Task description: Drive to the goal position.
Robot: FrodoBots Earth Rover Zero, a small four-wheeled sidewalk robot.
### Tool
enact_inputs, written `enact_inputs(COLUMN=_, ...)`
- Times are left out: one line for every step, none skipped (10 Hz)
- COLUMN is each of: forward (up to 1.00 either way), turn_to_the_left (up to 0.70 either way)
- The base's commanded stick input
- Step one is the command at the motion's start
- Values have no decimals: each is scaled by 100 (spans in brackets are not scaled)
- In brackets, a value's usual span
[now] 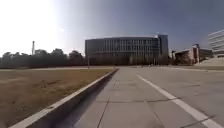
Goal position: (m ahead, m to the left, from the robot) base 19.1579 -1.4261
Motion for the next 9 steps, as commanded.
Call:
enact_inputs(forward=5, turn_to_the_left=0)
enact_inputs(forward=5, turn_to_the_left=0)
enact_inputs(forward=5, turn_to_the_left=0)
enact_inputs(forward=5, turn_to_the_left=0)
enact_inputs(forward=5, turn_to_the_left=0)
enact_inputs(forward=5, turn_to_the_left=0)
enact_inputs(forward=4, turn_to_the_left=0)
enact_inputs(forward=4, turn_to_the_left=0)
enact_inputs(forward=4, turn_to_the_left=0)
